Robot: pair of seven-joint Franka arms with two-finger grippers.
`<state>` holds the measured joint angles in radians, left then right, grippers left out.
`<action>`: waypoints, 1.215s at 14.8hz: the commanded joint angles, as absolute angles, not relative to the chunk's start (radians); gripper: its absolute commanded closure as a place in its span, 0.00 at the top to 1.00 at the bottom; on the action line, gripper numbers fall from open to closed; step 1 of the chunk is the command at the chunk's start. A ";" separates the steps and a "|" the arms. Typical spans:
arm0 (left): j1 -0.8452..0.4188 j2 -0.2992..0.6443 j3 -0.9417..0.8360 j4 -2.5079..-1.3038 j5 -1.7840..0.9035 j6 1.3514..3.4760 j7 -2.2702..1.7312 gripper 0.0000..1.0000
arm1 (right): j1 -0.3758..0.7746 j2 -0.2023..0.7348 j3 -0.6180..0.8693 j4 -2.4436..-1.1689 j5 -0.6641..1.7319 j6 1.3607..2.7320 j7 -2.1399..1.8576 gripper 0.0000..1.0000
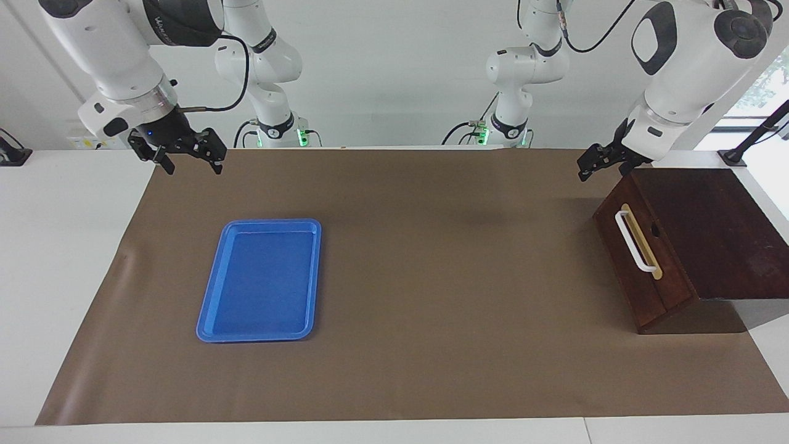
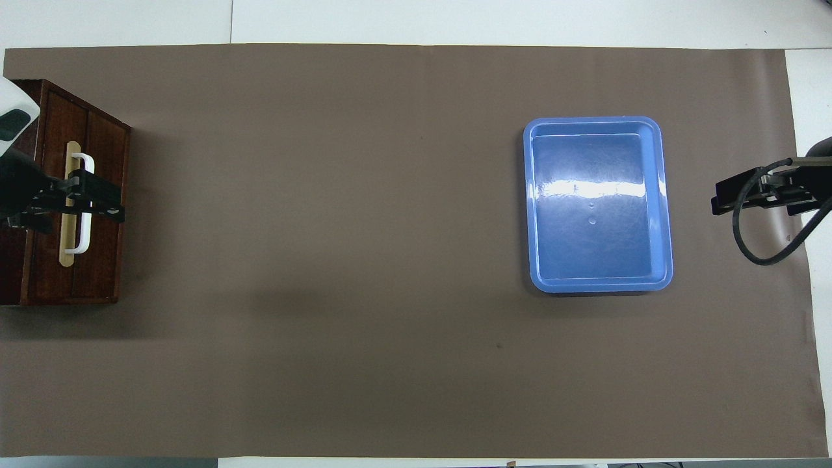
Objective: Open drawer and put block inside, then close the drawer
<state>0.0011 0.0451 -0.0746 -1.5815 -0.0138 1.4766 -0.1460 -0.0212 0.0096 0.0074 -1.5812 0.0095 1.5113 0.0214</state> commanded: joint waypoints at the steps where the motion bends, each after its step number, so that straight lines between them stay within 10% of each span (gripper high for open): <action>1: -0.003 0.046 -0.071 -1.603 -0.025 1.523 -0.132 1.00 | -0.034 0.009 0.015 -1.582 -0.002 1.497 -0.003 1.00; 18: -0.002 0.049 -0.051 -1.594 -0.020 1.545 -0.078 1.00 | -0.034 0.009 0.014 -1.582 -0.002 1.497 -0.003 1.00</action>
